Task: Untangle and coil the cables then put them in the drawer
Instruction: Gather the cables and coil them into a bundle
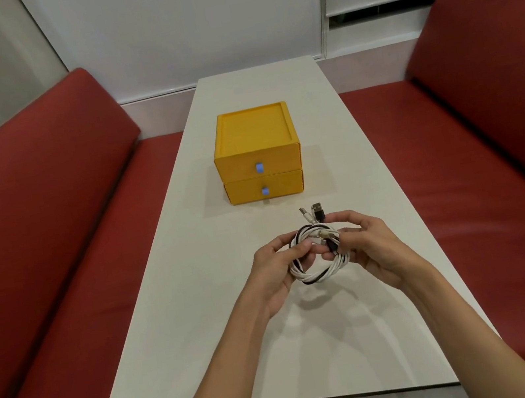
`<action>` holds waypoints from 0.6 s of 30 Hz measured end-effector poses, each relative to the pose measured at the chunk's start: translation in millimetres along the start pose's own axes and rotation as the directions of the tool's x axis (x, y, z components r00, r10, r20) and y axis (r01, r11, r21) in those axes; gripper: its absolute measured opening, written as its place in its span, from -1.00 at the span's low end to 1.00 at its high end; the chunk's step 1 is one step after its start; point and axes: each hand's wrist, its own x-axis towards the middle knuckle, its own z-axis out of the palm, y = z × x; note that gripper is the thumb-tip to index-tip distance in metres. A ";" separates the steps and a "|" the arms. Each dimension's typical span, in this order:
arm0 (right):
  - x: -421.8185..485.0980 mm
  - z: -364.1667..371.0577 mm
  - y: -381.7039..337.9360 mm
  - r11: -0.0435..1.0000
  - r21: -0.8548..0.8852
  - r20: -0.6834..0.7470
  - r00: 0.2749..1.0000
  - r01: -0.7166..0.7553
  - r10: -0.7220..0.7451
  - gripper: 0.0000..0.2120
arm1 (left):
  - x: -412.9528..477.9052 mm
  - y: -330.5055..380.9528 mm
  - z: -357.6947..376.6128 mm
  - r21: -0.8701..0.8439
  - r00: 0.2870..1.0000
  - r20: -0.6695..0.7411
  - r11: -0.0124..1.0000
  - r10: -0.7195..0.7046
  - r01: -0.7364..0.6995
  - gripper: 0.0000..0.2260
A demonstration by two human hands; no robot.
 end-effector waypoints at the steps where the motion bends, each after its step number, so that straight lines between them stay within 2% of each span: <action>1: 0.1 -0.6 0.8 1.000 0.013 0.001 1.000 -0.013 0.013 -0.54 | -0.7 0.8 -0.9 0.010 0.999 0.019 1.000 -0.027 0.026 -0.73; 3: 0.0 -2.5 4.0 0.999 0.022 -0.010 0.999 -0.035 0.035 -0.49 | -1.9 2.2 -2.6 0.058 0.997 0.048 0.997 -0.060 0.057 -0.70; 5: -0.4 -4.8 7.8 0.999 -0.003 -0.022 0.998 -0.050 0.050 -0.55 | -1.9 3.6 -5.0 0.115 0.996 0.051 0.991 -0.068 0.062 -0.71; 11: 0.1 -6.7 12.8 0.993 -0.103 -0.038 0.997 -0.063 0.059 -0.59 | -1.0 6.7 -5.4 0.380 0.999 0.050 0.925 -0.012 -0.008 -0.79; 18: -3.3 -10.0 14.8 1.000 0.025 0.084 0.996 -0.018 0.016 -0.55 | 4.1 1.6 -10.1 0.318 0.997 -0.031 0.946 0.073 -0.059 -0.78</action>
